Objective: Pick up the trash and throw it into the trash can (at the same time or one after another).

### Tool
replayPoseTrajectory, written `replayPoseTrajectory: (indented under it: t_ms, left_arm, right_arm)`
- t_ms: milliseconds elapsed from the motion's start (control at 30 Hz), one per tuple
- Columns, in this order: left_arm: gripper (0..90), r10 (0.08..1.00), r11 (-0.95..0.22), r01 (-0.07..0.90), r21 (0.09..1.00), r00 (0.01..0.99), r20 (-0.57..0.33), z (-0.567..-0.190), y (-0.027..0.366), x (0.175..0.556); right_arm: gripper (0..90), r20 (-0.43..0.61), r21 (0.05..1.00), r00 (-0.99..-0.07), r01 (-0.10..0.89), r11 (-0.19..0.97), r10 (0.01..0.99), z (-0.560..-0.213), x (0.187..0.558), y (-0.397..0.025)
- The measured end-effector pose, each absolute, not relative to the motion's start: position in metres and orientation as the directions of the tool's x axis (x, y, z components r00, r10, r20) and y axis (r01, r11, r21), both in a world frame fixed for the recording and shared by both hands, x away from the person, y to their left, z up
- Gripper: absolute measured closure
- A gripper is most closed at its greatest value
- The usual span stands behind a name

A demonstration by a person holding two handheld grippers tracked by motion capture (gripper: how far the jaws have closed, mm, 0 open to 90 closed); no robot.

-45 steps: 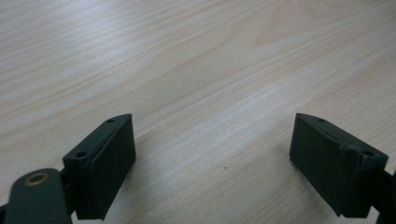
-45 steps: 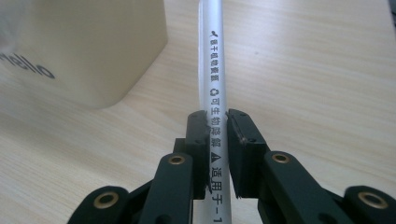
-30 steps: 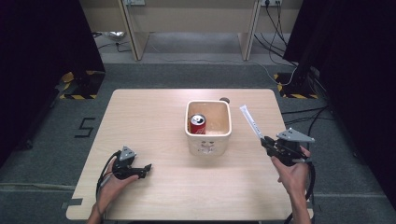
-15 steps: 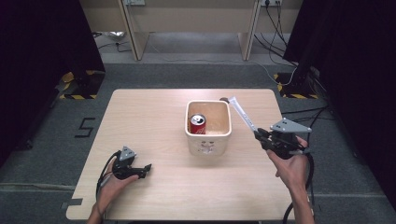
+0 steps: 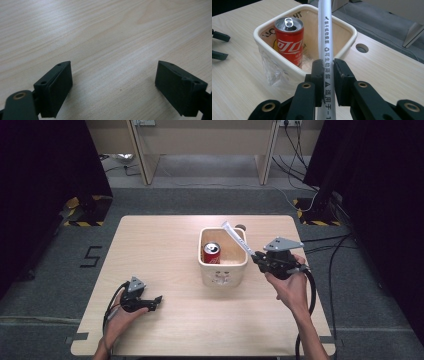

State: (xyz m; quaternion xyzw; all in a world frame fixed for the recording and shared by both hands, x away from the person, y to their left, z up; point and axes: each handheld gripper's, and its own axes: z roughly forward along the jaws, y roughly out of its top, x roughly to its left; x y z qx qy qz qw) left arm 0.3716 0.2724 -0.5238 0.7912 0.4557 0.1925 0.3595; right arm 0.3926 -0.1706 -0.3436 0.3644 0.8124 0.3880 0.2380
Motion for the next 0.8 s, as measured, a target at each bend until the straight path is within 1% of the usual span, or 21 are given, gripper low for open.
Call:
replayPoseTrajectory:
  t_ms: [433, 800]
  left_arm:
    - [13.6, 0.859, -0.326, 0.583, 0.744, 0.511, -0.023, -0.524, 0.272, 0.372]
    - [13.6, 0.860, -0.326, 0.582, 0.745, 0.510, -0.023, -0.524, 0.272, 0.372]
  right_arm:
    - [79.0, -0.119, 0.758, -0.649, 0.430, 0.491, 0.751, -0.351, 0.409, -0.149]
    - [78.9, -0.122, 0.731, -0.658, 0.447, 0.516, 0.743, -0.354, 0.417, -0.142]
